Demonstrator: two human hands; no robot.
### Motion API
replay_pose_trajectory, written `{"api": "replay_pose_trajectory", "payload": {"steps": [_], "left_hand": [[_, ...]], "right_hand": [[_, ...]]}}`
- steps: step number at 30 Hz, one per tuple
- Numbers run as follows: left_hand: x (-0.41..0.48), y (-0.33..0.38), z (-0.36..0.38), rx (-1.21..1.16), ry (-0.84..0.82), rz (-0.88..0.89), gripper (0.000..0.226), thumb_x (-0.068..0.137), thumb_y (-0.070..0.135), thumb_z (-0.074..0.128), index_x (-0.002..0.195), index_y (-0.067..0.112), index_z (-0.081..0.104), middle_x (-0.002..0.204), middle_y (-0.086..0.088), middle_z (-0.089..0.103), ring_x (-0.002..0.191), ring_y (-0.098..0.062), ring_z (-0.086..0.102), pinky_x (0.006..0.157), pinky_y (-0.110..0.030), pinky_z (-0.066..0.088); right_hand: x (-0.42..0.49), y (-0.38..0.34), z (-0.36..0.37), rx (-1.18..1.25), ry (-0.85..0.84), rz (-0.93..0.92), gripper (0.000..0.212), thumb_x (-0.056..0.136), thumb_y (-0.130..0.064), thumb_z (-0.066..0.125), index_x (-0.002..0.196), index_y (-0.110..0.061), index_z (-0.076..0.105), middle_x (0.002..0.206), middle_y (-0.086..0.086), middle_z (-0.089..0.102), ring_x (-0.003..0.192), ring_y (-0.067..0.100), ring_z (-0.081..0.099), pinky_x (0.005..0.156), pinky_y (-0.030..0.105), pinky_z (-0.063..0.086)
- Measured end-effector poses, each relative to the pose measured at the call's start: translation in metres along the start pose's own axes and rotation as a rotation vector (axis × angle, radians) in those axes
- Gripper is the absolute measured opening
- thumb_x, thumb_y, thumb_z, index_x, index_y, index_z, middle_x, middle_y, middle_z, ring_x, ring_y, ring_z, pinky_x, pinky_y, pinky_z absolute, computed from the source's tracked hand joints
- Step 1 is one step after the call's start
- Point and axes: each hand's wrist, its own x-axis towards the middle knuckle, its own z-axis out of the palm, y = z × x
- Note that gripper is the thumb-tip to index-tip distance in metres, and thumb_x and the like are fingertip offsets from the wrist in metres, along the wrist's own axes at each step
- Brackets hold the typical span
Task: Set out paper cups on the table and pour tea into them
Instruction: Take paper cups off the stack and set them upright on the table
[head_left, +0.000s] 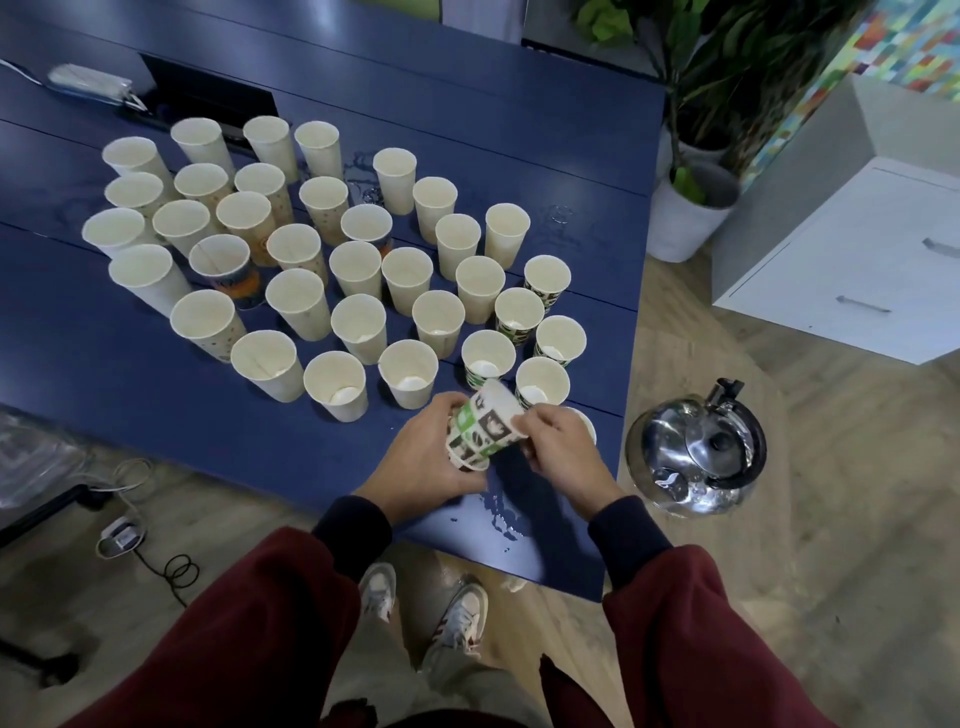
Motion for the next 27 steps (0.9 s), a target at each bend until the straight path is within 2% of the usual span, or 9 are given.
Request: {"api": "replay_pose_trajectory", "payload": {"steps": [3,5,7,10,13,19,22,25,27], "left_hand": [[-0.004,-0.024,-0.008,0.085,0.107,-0.033,0.075,0.061,0.051,0.075,0.126,0.024,0.05,0.111,0.01,0.061,0.102,-0.016,0.059,0.086,-0.037,0.049],[-0.003,-0.036,-0.011,0.207,0.218,0.002,0.077,0.064,0.065,0.068,0.125,0.019,0.054,0.111,0.002,0.061,0.102,-0.022,0.056,0.086,-0.041,0.047],[-0.003,-0.043,-0.017,0.313,0.299,0.068,0.079,0.071,0.069,0.063,0.124,0.012,0.057,0.108,-0.006,0.06,0.099,-0.028,0.055,0.083,-0.043,0.047],[-0.001,-0.047,-0.024,0.551,0.318,0.151,0.08,0.082,0.068,0.052,0.13,0.004,0.055,0.113,-0.014,0.059,0.1,-0.033,0.055,0.081,-0.047,0.048],[-0.003,-0.049,-0.03,0.68,0.273,0.162,0.078,0.084,0.064,0.047,0.135,0.004,0.052,0.118,-0.013,0.057,0.1,-0.033,0.054,0.078,-0.044,0.046],[-0.002,-0.056,-0.041,0.713,0.2,0.231,0.078,0.075,0.056,0.066,0.133,0.006,0.051,0.12,-0.012,0.054,0.102,-0.032,0.055,0.076,-0.043,0.046],[0.0,-0.058,-0.045,0.664,0.184,0.267,0.08,0.07,0.055,0.075,0.13,0.009,0.051,0.121,-0.011,0.053,0.104,-0.032,0.054,0.078,-0.042,0.047],[0.002,-0.057,-0.048,0.624,0.193,0.301,0.078,0.07,0.056,0.076,0.127,0.01,0.05,0.121,-0.011,0.053,0.106,-0.032,0.053,0.08,-0.043,0.048],[0.004,-0.054,-0.049,0.596,0.222,0.335,0.071,0.071,0.056,0.073,0.121,0.01,0.051,0.118,-0.01,0.054,0.104,-0.031,0.053,0.077,-0.042,0.047]], "right_hand": [[0.001,-0.008,-0.008,-0.019,0.192,-0.059,0.023,0.093,-0.009,0.055,0.07,-0.008,0.049,0.056,0.002,0.054,0.046,0.011,0.044,0.046,0.022,0.035],[0.0,-0.011,-0.009,-0.051,0.246,-0.071,0.022,0.092,-0.008,0.055,0.072,-0.009,0.047,0.062,0.008,0.057,0.043,0.006,0.048,0.044,0.019,0.038],[-0.001,-0.011,-0.001,-0.107,0.274,-0.065,0.019,0.091,-0.008,0.056,0.076,-0.011,0.046,0.069,0.013,0.06,0.046,0.008,0.053,0.045,0.018,0.041],[-0.001,-0.003,0.015,-0.194,0.254,-0.037,0.009,0.09,-0.009,0.054,0.086,-0.016,0.048,0.073,0.012,0.066,0.055,0.022,0.06,0.055,0.035,0.053],[0.0,0.007,0.033,-0.312,0.236,-0.055,0.011,0.084,-0.025,0.049,0.094,-0.027,0.048,0.074,0.007,0.067,0.065,0.032,0.066,0.067,0.052,0.057],[0.002,0.01,0.058,-0.366,0.212,0.008,0.021,0.088,-0.033,0.053,0.107,-0.025,0.049,0.082,0.01,0.069,0.073,0.037,0.07,0.076,0.053,0.058],[0.0,0.01,0.064,-0.355,0.233,0.042,0.034,0.08,-0.044,0.05,0.109,-0.026,0.047,0.084,0.01,0.07,0.077,0.037,0.07,0.076,0.051,0.058],[-0.002,0.012,0.065,-0.348,0.278,0.057,0.045,0.077,-0.048,0.05,0.115,-0.023,0.048,0.085,0.012,0.071,0.077,0.037,0.071,0.076,0.051,0.058],[-0.005,0.011,0.066,-0.34,0.308,0.06,0.045,0.083,-0.042,0.055,0.121,-0.017,0.049,0.083,0.01,0.072,0.076,0.036,0.071,0.076,0.051,0.058]]}}
